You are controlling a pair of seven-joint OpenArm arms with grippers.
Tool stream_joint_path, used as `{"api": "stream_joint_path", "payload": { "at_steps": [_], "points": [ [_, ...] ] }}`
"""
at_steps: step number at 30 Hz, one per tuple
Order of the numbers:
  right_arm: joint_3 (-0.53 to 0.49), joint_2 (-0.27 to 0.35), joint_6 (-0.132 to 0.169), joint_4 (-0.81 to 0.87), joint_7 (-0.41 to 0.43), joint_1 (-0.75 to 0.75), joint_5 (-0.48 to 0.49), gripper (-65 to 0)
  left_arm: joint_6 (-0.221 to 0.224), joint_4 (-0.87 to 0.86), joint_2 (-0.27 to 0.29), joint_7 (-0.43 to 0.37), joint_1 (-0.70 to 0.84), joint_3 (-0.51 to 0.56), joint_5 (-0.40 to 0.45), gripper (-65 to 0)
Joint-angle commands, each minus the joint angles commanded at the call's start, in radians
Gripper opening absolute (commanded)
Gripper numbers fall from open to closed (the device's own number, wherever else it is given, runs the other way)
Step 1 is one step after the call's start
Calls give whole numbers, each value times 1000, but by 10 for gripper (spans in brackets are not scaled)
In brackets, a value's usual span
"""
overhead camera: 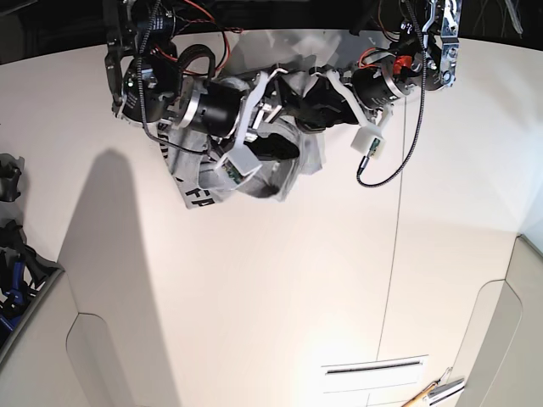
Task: Fold the T-shirt properly
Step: 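Fold the strip again with the right gripper toward the left gripper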
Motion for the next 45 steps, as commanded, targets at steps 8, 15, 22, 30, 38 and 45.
{"api": "stream_joint_path", "payload": {
  "at_steps": [8, 15, 22, 30, 38, 45],
  "points": [
    [-5, 0, 0, 170, 2, 0, -39, -279, -80, 108, 0, 114, 3, -204, -105, -371],
    [164, 26, -5, 213, -113, -15, -73, -279, -117, 143, -3, 238, 11, -344, -290, -371],
    [294, 158, -3, 212, -111, -133, -6, -279, -139, 143, -11, 229, 58, -349, -301, -371],
    [249, 164, 5, 76, 0, -196, -15, -279, -139, 143, -11, 211, 55, -349, -365, -371],
    [-13, 144, 8, 20, 14, -188, -15, -279, -139, 143, -11, 212, 55, -350, -363, -371],
    [-172, 76, 9, 23, 12, -169, -30, -279, -140, 145, -56, 211, 54, -381, -376, -371]
  ]
}}
